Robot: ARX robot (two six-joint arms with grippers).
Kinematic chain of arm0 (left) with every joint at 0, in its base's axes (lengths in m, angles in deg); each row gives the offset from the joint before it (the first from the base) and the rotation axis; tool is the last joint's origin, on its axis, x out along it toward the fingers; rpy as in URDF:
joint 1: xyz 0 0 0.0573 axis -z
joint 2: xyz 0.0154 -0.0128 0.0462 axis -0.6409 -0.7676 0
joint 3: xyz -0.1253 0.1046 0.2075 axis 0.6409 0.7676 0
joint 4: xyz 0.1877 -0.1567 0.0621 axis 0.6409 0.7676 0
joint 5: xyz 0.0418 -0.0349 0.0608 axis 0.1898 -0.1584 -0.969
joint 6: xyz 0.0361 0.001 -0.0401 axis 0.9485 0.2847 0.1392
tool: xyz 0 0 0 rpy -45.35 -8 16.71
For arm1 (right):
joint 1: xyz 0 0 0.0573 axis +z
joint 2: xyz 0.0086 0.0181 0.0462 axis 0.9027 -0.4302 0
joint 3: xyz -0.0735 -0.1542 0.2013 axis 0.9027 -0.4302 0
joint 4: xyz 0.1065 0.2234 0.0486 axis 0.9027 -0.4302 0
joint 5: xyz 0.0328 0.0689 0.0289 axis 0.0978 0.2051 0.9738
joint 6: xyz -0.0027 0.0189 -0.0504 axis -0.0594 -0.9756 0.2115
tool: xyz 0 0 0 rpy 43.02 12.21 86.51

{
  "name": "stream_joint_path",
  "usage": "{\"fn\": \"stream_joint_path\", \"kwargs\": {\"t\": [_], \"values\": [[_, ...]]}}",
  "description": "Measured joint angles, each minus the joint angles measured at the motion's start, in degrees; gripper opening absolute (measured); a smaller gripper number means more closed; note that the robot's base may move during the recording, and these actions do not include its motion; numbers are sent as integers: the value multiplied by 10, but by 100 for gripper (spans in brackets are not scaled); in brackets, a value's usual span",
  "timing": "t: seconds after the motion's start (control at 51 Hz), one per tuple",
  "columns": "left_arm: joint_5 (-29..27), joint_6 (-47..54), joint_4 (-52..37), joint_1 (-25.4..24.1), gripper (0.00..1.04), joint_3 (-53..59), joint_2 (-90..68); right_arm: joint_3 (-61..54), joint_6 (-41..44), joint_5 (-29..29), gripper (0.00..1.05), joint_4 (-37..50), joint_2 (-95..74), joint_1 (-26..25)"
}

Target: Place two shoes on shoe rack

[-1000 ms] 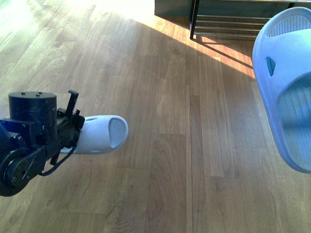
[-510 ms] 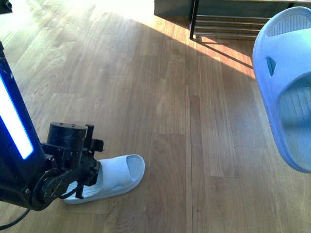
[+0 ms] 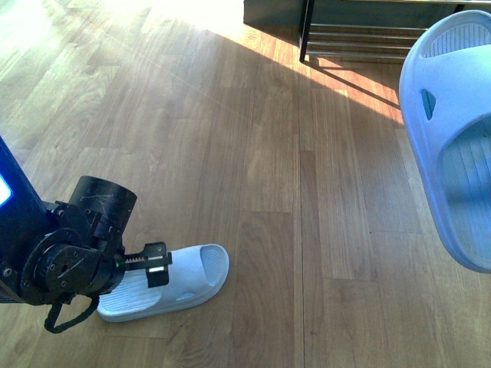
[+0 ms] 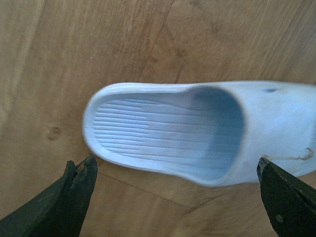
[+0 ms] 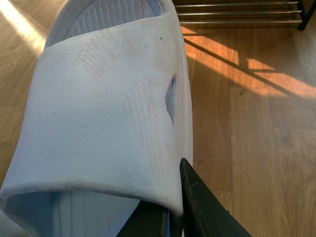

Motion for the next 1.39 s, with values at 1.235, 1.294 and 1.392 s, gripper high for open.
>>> {"fn": "stream_joint_path", "kwargs": {"t": [1.235, 1.294, 1.392], "values": [[102, 471, -10, 83, 52, -156, -182, 0, 0, 0, 2, 0, 0, 0], [106, 465, -10, 82, 47, -157, -184, 0, 0, 0, 2, 0, 0, 0], [111, 440, -10, 79, 36, -159, -186, 0, 0, 0, 2, 0, 0, 0]]}}
